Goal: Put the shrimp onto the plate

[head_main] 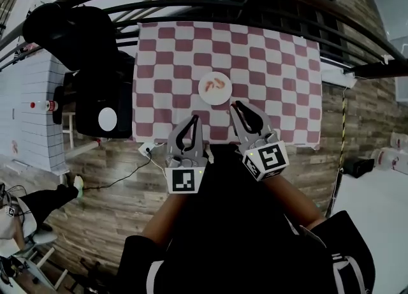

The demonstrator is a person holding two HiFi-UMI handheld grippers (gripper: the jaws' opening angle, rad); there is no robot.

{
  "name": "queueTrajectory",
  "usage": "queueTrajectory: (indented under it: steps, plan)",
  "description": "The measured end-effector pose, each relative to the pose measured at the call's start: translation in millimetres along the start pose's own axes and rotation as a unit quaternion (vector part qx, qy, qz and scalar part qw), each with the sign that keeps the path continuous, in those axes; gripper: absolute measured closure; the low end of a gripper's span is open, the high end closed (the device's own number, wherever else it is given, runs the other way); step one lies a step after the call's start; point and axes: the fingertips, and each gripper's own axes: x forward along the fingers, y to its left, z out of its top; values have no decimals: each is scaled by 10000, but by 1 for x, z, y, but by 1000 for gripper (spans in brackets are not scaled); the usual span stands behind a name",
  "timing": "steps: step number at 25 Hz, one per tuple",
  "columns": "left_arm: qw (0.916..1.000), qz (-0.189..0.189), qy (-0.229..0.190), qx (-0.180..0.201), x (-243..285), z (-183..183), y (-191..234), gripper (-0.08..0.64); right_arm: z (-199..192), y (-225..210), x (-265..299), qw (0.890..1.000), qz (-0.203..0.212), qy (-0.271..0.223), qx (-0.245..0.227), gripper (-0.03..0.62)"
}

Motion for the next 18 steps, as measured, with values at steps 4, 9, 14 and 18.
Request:
queueTrajectory:
  steps: [4, 9, 14, 18]
  plan:
    - [9997, 198, 2, -137, 12, -3, 7, 552, -19, -14, 19, 9996, 114, 246, -5, 538]
    - [9987, 477, 2, -194, 22, -6, 13, 552, -48, -23, 42, 9967, 446, 629, -259, 538]
    - [9974, 684, 45, -216, 27, -15, 17, 552, -80, -28, 63, 9918, 675, 982, -469, 538]
    - [9963, 838, 104, -170, 28, -21, 17, 552, -104, -28, 77, 9872, 884, 1259, -423, 538]
